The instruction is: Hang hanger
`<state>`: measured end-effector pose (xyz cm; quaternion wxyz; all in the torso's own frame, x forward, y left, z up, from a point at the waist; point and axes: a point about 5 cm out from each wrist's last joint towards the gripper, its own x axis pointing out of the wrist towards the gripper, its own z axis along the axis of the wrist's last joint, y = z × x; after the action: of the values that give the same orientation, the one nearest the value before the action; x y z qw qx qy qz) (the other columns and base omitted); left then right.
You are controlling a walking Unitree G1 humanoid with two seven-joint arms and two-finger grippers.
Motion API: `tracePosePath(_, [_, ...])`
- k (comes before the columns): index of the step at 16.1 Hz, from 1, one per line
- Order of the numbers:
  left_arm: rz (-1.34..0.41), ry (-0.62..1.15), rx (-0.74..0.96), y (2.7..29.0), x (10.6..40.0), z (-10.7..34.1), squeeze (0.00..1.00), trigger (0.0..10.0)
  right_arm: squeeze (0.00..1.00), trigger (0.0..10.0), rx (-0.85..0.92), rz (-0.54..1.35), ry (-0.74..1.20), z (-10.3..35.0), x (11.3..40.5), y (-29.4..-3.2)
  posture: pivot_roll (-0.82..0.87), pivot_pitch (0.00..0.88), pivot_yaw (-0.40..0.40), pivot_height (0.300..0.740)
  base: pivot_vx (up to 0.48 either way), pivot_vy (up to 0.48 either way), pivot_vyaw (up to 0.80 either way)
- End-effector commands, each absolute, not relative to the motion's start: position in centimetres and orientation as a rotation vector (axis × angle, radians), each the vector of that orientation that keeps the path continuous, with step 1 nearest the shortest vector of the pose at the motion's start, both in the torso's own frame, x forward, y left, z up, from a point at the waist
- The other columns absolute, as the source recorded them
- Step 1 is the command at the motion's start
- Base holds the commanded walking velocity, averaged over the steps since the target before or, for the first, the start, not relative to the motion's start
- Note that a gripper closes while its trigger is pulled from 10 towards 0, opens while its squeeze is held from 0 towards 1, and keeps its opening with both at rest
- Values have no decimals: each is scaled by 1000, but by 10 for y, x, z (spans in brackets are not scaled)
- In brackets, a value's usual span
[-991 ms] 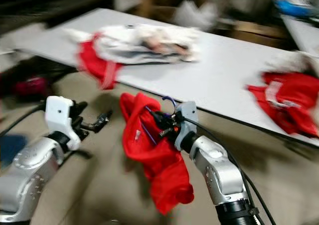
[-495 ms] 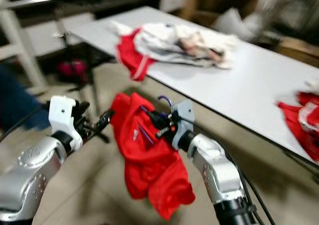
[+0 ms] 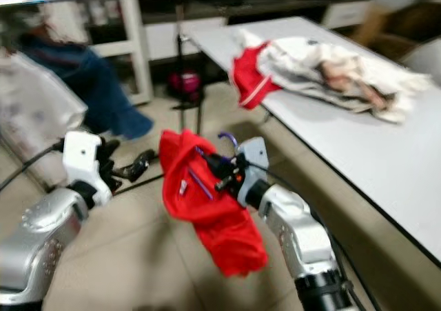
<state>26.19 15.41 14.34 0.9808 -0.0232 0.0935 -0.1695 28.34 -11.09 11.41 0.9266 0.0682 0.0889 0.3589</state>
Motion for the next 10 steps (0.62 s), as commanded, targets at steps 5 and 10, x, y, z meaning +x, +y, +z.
tracePosePath(5, [-332,194,-35,157,264,145,176,10000,0,10000,132,730,119,124,286,-114,-24,0,-25,740,0,286,744])
tracePosePath(10, [-339,205,-20,158,264,144,114,10000,0,10000,130,713,146,127,289,-113,-27,0,-19,740,0,0,0])
